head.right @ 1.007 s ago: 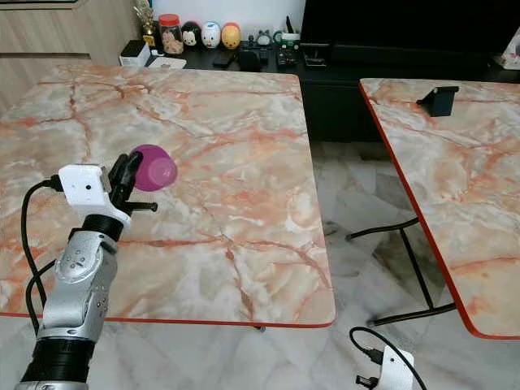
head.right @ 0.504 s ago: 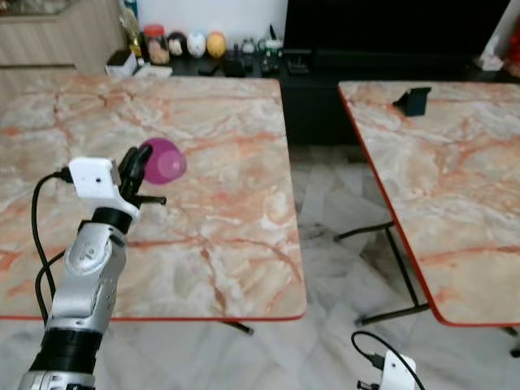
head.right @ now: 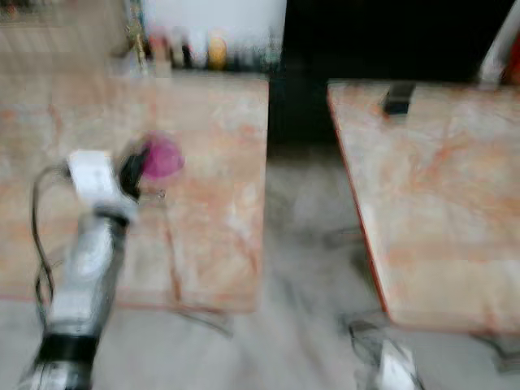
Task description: Setting the table
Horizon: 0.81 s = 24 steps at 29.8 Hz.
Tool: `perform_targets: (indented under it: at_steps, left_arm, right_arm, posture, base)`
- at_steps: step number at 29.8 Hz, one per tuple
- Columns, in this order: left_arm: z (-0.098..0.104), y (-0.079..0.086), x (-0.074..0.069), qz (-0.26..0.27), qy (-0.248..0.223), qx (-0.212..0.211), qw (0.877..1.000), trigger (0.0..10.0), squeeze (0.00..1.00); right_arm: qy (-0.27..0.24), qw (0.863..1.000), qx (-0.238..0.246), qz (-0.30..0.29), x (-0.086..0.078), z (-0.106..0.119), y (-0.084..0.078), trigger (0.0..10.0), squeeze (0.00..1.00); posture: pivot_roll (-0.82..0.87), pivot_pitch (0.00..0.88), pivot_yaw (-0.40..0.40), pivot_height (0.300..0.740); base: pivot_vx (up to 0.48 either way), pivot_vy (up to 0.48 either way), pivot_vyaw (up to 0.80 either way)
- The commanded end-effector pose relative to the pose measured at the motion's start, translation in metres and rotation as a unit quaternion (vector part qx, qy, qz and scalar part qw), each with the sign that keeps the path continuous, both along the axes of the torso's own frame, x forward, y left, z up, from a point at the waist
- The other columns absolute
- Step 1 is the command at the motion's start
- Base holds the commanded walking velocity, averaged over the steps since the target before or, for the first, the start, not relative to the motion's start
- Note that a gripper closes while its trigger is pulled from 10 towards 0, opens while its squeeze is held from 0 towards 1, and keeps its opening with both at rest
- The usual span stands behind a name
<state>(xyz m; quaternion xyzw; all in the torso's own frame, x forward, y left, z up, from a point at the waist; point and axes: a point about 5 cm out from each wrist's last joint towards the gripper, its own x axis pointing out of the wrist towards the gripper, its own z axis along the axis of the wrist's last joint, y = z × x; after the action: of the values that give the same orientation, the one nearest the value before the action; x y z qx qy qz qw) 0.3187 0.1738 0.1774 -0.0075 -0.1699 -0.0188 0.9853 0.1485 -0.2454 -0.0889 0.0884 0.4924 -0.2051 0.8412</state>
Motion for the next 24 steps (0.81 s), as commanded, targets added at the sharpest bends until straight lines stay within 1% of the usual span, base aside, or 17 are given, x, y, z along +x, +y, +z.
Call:
perform_targets:
  at_steps: [1,19,22,24]
  left_arm:
    - [0.0041,-0.0093,0.0019,-0.014,-0.01,-0.001,1.0,10.0,0.0]
    - [0.0057,-0.0068,0.0037,-0.004,-0.011,-0.004,1.0,10.0,0.0]
    - [0.0062,-0.0068,0.0042,-0.005,-0.011,-0.003,1.0,10.0,0.0]
    - [0.0065,-0.0068,0.0044,-0.006,-0.012,-0.001,1.0,10.0,0.0]
  right_arm:
    - [-0.005,1.0,-0.009,-0.006,-0.0004,0.0019,-0.0065,10.0,0.0]
    - [-0.01,1.0,-0.011,0.004,0.0025,0.0031,-0.0065,10.0,0.0]
    - [-0.008,1.0,-0.017,0.016,0.0034,0.0035,-0.0067,10.0,0.0]
    - [-0.008,1.0,-0.019,0.017,0.0036,0.0036,-0.0068,10.0,0.0]
  posture:
    - [0.01,0.0,-0.047,0.74]
    - [0.01,0.0,-0.044,0.74]
    - [0.0,0.0,-0.043,0.74]
    - [0.0,0.0,-0.042,0.74]
  base:
    - [0.0,-0.401,0.0]
    - [0.0,-0.4,0.0]
    - [0.0,-0.398,0.0]
    - [0.0,-0.398,0.5]
